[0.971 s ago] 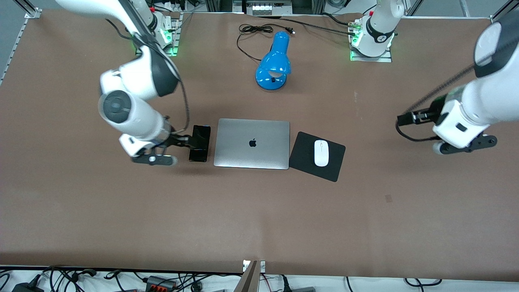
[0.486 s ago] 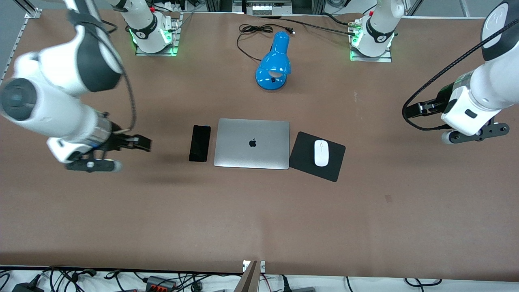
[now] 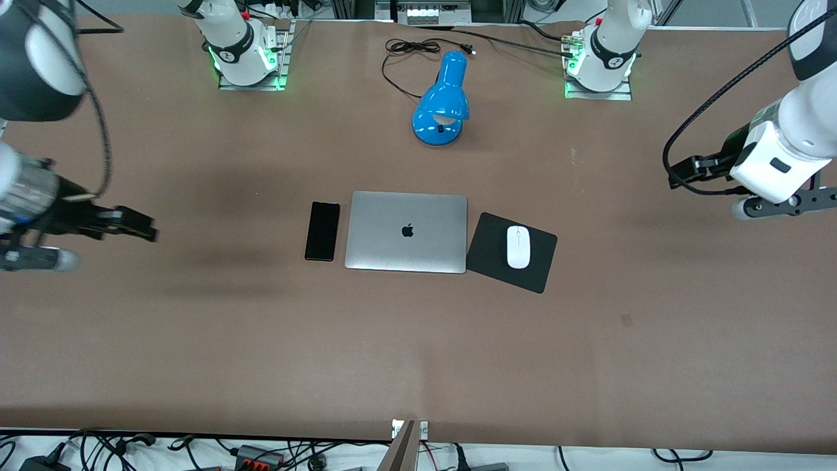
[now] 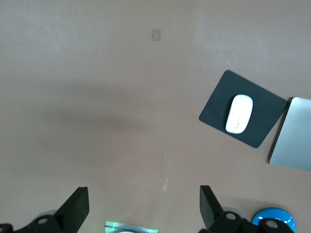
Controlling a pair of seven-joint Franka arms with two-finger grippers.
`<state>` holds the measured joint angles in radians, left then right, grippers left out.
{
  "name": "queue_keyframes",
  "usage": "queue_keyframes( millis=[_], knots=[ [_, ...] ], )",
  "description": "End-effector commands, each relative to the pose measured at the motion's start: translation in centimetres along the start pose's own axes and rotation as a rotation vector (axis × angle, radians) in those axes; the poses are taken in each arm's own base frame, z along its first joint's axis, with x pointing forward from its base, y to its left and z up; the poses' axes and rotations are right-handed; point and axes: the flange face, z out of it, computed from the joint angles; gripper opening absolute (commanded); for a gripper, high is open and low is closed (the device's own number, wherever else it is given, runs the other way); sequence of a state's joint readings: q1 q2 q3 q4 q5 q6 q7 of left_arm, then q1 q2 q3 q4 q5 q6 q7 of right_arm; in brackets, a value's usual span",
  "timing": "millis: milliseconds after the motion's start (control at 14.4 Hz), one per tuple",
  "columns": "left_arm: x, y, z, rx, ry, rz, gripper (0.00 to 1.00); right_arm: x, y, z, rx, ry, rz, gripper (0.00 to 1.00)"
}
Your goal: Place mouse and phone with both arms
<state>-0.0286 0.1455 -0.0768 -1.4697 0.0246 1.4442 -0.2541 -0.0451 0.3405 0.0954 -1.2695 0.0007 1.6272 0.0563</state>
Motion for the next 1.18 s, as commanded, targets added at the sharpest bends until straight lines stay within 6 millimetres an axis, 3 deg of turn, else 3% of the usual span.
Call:
queue_keyframes(
  millis=[0,139,277,1110],
  knots=[
    [-1.3,0.1,-0.4,0.001,0.001,0.026,1.0,-0.8,3.1,-2.0,-0.033,0.014,-0.055,1.0],
    [-1.3,0.1,-0.6,-0.033,0.003,0.025,1.0,-1.3,3.3,-3.3,-0.037,0.036,-0.039,1.0],
    [-0.8,-1.2,-0.8,-0.053,0.011,0.0,1.0,-2.3,3.3,-4.2,-0.039,0.041,-0.034,1.0],
    [-0.4,-1.3,-1.3,-0.059,0.054,0.004,1.0,-10.9,3.9,-2.3,-0.059,0.032,-0.039,1.0]
  ],
)
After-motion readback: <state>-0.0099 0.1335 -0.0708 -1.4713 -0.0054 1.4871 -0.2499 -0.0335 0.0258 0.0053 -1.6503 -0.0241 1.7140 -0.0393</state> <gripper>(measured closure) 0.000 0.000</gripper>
